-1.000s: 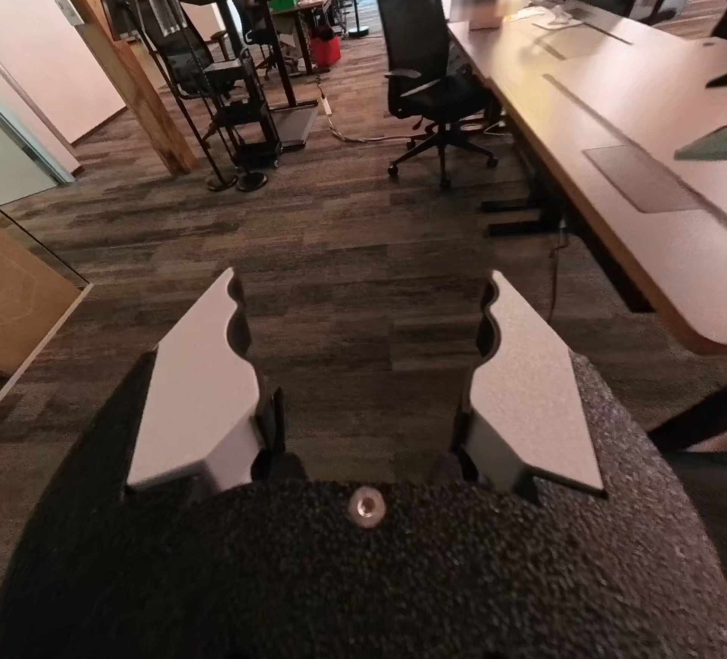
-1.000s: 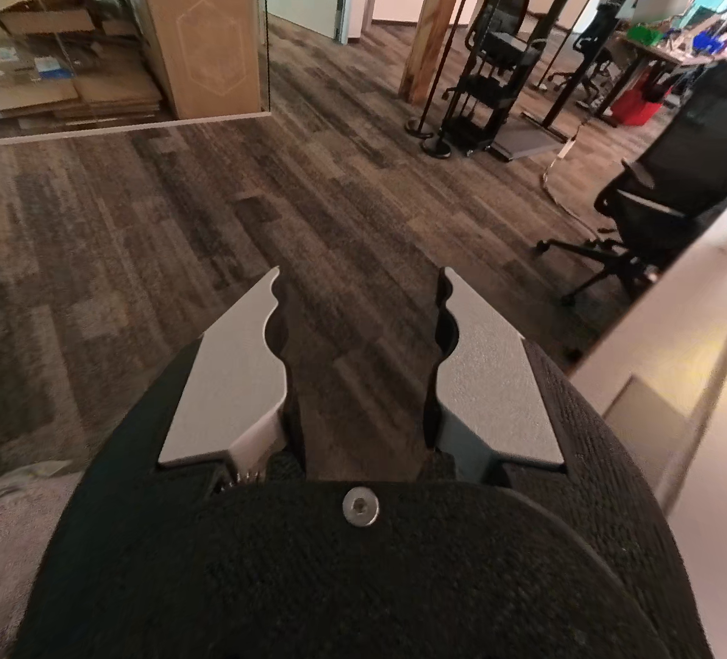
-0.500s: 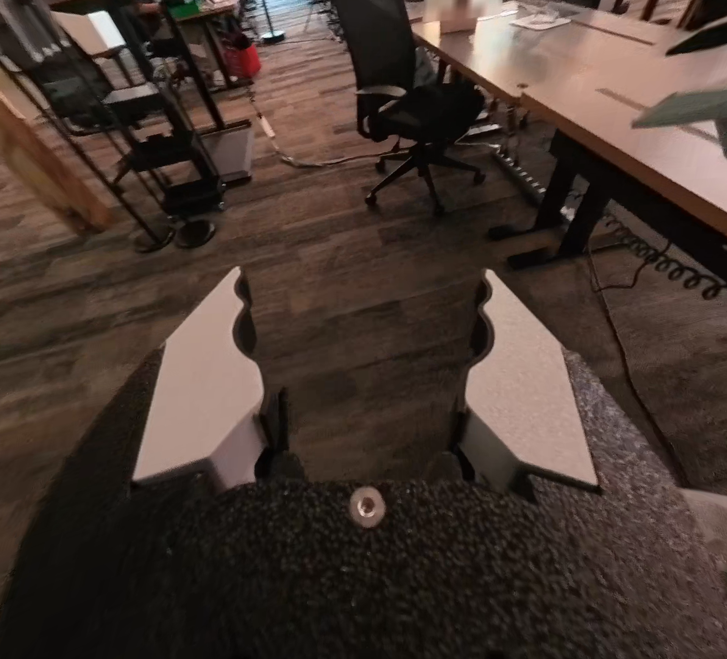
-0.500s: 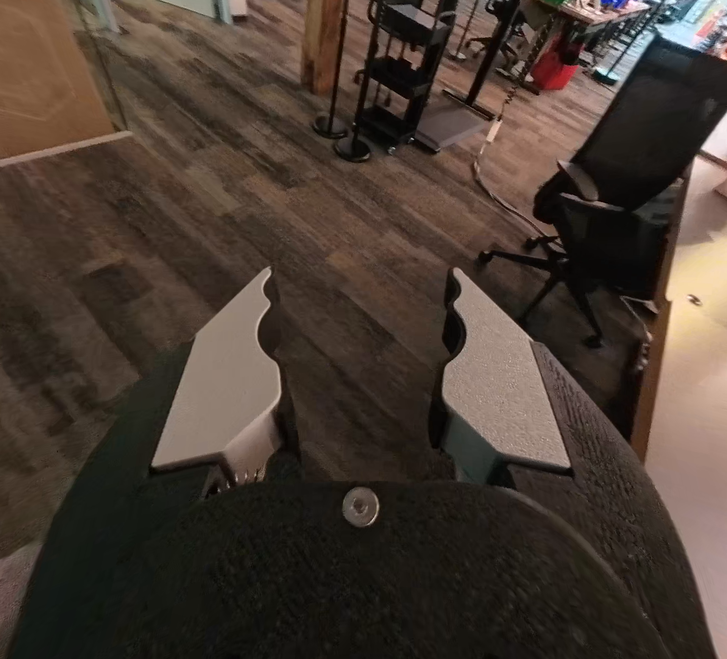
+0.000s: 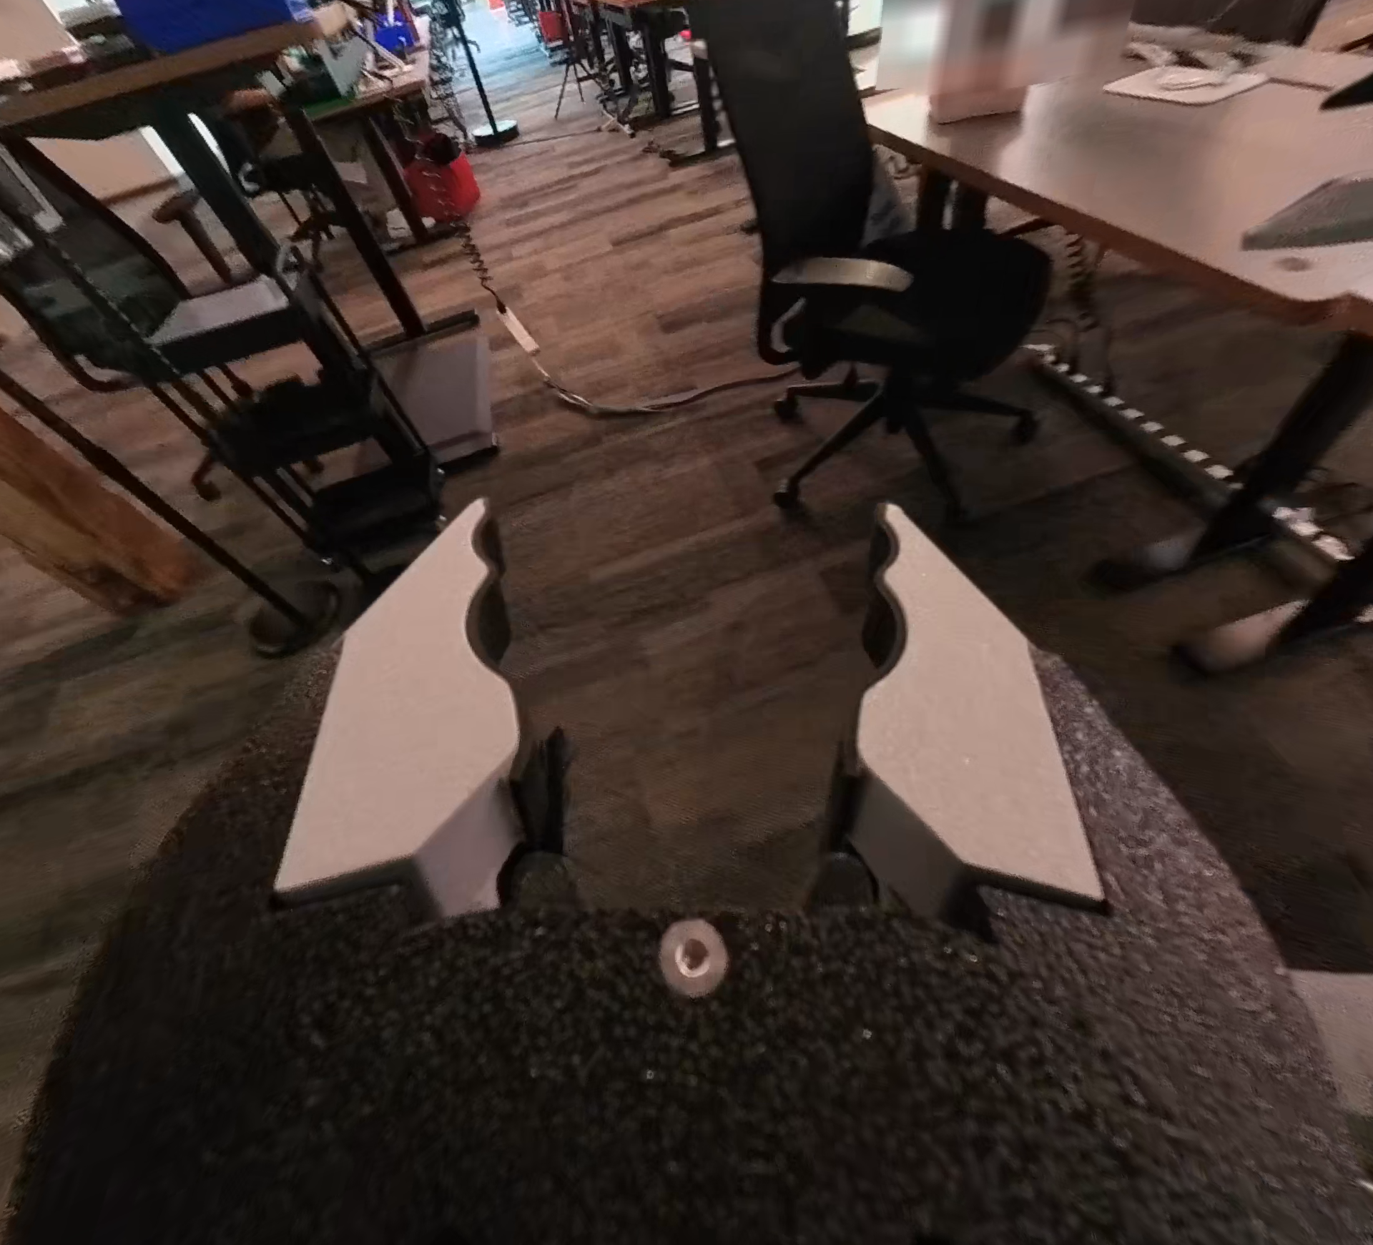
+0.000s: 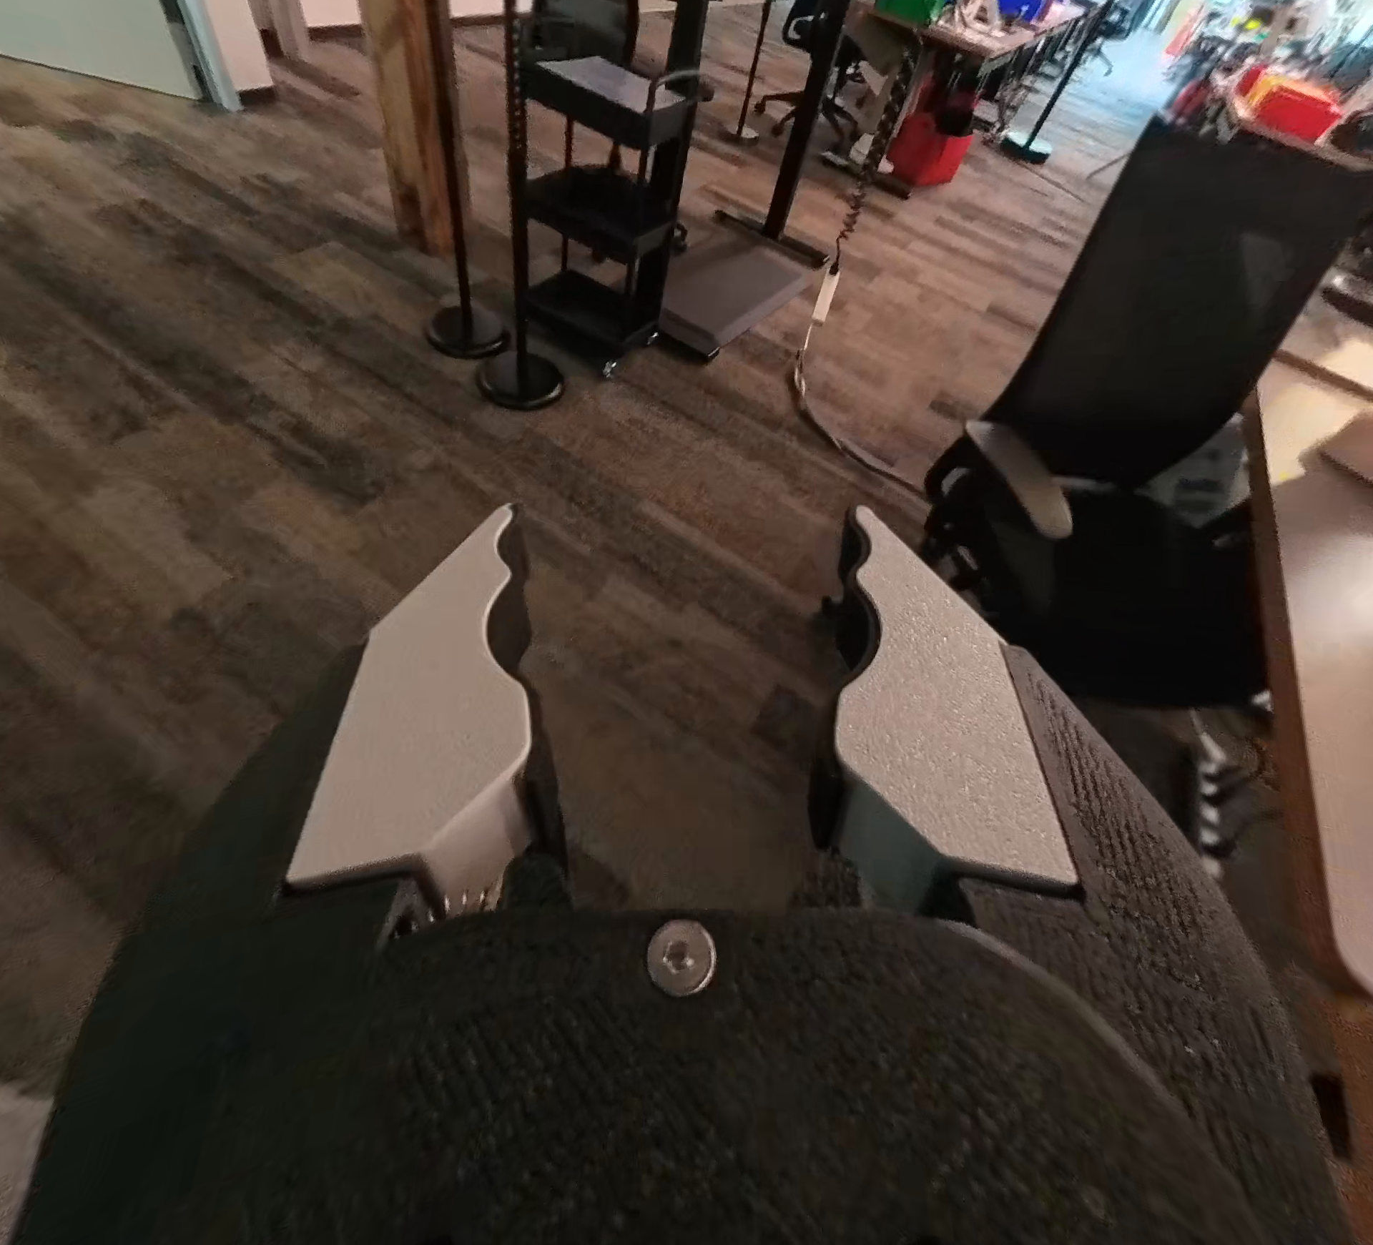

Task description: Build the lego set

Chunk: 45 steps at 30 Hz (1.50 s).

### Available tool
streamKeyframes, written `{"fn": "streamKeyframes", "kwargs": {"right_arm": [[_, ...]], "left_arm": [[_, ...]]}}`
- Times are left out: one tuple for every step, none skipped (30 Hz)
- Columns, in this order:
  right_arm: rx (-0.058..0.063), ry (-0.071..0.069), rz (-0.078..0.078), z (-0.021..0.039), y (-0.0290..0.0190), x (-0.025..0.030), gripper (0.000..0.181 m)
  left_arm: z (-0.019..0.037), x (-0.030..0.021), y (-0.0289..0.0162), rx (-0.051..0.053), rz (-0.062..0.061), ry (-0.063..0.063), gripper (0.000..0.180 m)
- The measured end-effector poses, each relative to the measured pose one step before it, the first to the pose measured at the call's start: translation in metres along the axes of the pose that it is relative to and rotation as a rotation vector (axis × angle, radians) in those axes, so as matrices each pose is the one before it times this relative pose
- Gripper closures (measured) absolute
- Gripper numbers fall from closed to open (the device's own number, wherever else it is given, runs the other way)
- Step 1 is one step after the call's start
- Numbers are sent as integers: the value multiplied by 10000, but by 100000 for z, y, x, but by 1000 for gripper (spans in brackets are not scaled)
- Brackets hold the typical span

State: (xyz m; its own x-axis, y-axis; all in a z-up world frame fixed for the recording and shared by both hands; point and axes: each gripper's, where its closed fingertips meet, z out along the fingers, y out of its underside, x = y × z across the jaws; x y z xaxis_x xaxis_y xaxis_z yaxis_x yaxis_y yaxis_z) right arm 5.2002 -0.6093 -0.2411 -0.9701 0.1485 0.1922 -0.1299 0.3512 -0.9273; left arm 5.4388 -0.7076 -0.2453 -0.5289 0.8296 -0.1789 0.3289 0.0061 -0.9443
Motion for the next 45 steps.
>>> {"fn": "streamKeyframes", "kwargs": {"right_arm": [[7, 81, -141, 3384, -1180, 850, 97], [-99, -40, -125, 3434, -989, 588, 96], [-71, -87, -49, 3252, -996, 464, 97], [56, -80, -18, 2917, -1067, 521, 97], [122, -42, -37, 3062, -1155, 575, 97], [112, 13, -66, 3103, -1004, 612, 98], [86, 36, -52, 3152, -839, 732, 98], [62, 54, 18, 3010, -593, 818, 98], [49, 61, 69, 3101, -528, 750, 98], [5, 66, 52, 3057, -374, 706, 98], [-68, 96, -23, 4165, -510, 1114, 98], [-134, 190, -34, 3058, -231, 1070, 98], [-275, 191, 78, 3033, -224, 1149, 98], [-300, 69, 184, 2855, -458, 972, 98], [-169, 26, 175, 2481, -822, 915, 98], [30, 146, 46, 2236, -1200, 1093, 98], [41, 258, -66, 2199, -1195, 1378, 98], [-31, 296, -58, 2118, -918, 1398, 99], [-73, 272, 34, 2329, -635, 1605, 99], [-60, 258, 122, 2021, -545, 1448, 98], [-50, 238, 157, 2042, -441, 1400, 98], [-96, 196, 149, 2084, -278, 1343, 98], [-88, 167, 163, 2085, -208, 1246, 97], [-52, 149, 211, 2096, -215, 1202, 96], [-13, 107, 202, 2170, -205, 1026, 96], [-15, 167, 122, 2318, -218, 1164, 95], [-27, 284, 46, 2529, -254, 1385, 94], [-60, 360, 18, 2581, -202, 1614, 92], [-37, 422, 103, 2949, -135, 1761, 90], [6, 480, 250, 2713, -499, 1907, 89], [-18, 554, 276, 2812, -563, 1976, 87], [-134, 585, 122, 2926, -390, 1866, 85], [-263, 606, -68, 3007, -83, 1725, 80], [-269, 594, -125, 2920, -80, 1531, 75], [-184, 593, -125, 2819, -60, 1355, 73], [-185, 604, -117, 2605, 45, 1090, 73], [-315, 504, -56, 2372, 301, 834, 75], [-332, 347, 41, 2012, 237, 440, 80], [-190, 381, 105, 1570, -4, 499, 89], [22, 398, 116, 1201, -362, 517, 100], [44, 302, 74, 691, -360, 525, 113], [-22, 330, 33, 605, -202, 383, 129], [6, 598, -15, 294, -77, 831, 144], [121, 45, -91, 97, -67, 86, 148], [150, -80, 228, 42, -35, -78, 151]], "left_arm": [[2269, -2094, -648, 35, 141, -124, 86], [2345, -1979, -412, -20, 24, -37, 87], [2361, -1921, -133, -109, -73, 8, 87], [2315, -1971, -93, -77, -118, -52, 87], [2373, -2031, -161, 35, -114, -87, 86], [2551, -1994, -172, 71, -109, -79, 87], [2672, -1886, -161, 64, -75, -22, 87], [2932, -1834, -215, 72, -28, 52, 87], [3058, -1652, -242, 75, 14, 117, 87], [3201, -1531, -319, 65, 64, 173, 87], [3315, -1498, -406, 58, 121, 234, 87], [4095, -1994, -630, 106, 142, 262, 87], [3356, -1506, -696, 36, 49, 288, 87], [3325, -1365, -812, -101, -46, 416, 87], [3106, -1178, -1159, -16, 14, 504, 86], [2896, -1249, -1330, 91, 148, 410, 87], [3163, -1563, -1309, 83, 227, 310, 89], [3071, -1434, -1054, 31, 205, 323, 90], [3122, -1296, -940, -16, 123, 386, 90], [3044, -1166, -960, 11, 88, 440, 89], [3161, -1140, -988, 111, 110, 408, 89], [2993, -1168, -978, 175, 159, 378, 91], [2979, -1069, -868, 194, 198, 399, 95], [2988, -1021, -770, 191, 211, 420, 98], [3057, -1024, -554, 142, 235, 427, 99], [2926, -1182, -411, 75, 234, 364, 99], [2852, -1337, -304, 51, 199, 297, 99], [2729, -1377, -299, 108, 155, 299, 98], [2596, -1438, -310, 147, 133, 313, 98], [2497, -1559, -198, 86, 124, 300, 99], [2444, -1631, -40, -55, 60, 321, 98], [2368, -1540, -56, -132, 19, 387, 98], [2030, -1580, -329, -63, 74, 387, 96], [1773, -1705, -504, 57, 167, 264, 96], [1611, -1788, -527, 147, 180, 150, 96], [1704, -1812, -283, 175, 65, 178, 96], [1460, -1469, -116, 142, -91, 247, 96], [1503, -1365, 91, 105, -211, 277, 96], [1471, -1212, 216, 82, -271, 300, 96], [1737, -1119, 310, 58, -275, 365, 96], [1589, -872, 283, -9, -169, 457, 96], [1559, -756, 330, -110, 6, 493, 95], [1642, -775, 283, -136, 172, 458, 95], [1402, -805, 91, -71, 241, 432, 94], [1267, -813, -79, 9, 235, 432, 94]]}}
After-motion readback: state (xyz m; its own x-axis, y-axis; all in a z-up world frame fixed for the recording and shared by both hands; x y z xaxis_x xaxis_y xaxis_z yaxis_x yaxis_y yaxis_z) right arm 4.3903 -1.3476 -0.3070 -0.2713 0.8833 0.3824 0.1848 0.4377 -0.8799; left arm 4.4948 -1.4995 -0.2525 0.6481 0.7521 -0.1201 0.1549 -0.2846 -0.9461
